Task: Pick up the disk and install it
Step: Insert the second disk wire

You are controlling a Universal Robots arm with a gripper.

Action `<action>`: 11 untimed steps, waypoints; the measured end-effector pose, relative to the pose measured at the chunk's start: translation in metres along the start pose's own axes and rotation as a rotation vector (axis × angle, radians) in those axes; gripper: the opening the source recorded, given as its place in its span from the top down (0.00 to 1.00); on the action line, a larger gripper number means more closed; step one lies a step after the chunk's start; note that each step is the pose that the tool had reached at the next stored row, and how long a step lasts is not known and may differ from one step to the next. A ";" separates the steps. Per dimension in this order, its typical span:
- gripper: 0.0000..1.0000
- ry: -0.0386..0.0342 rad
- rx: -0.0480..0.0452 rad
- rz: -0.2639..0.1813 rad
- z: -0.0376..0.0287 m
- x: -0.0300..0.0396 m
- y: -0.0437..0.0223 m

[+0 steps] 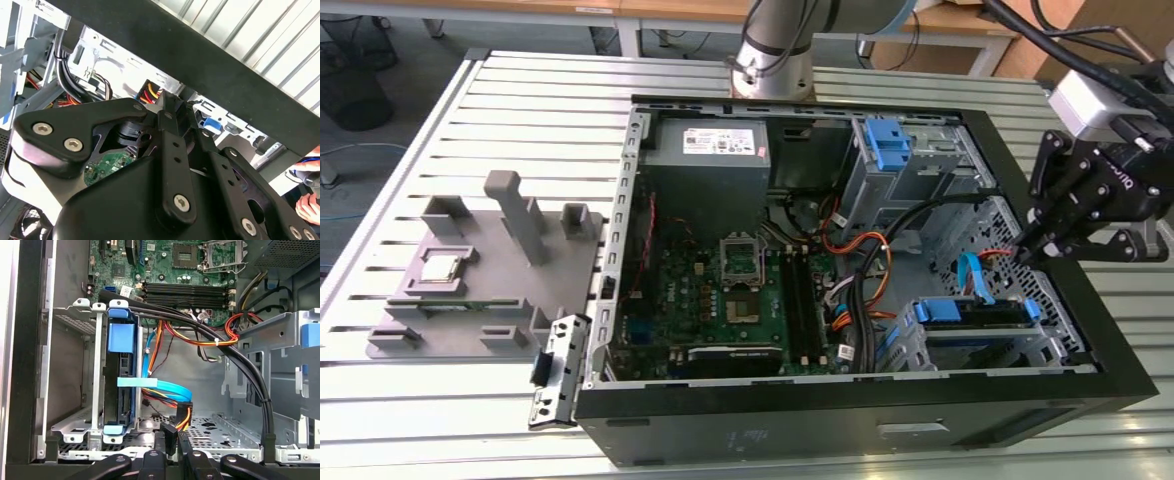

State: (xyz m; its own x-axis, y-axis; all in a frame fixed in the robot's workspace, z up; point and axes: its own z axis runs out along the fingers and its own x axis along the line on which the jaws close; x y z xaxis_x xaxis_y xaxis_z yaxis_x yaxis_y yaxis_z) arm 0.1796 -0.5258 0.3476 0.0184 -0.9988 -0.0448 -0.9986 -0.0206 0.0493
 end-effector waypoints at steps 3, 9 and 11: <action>0.76 0.0020 -0.0005 0.000 0.0017 0.0000 0.0003; 0.76 0.0019 -0.0004 0.000 0.0035 0.0000 0.0107; 0.76 0.0020 0.0004 0.000 0.0038 0.0000 0.0152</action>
State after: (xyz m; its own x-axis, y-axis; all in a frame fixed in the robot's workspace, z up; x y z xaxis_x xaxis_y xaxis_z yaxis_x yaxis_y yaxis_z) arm 0.1642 -0.5260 0.3445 0.0184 -0.9989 -0.0429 -0.9986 -0.0205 0.0490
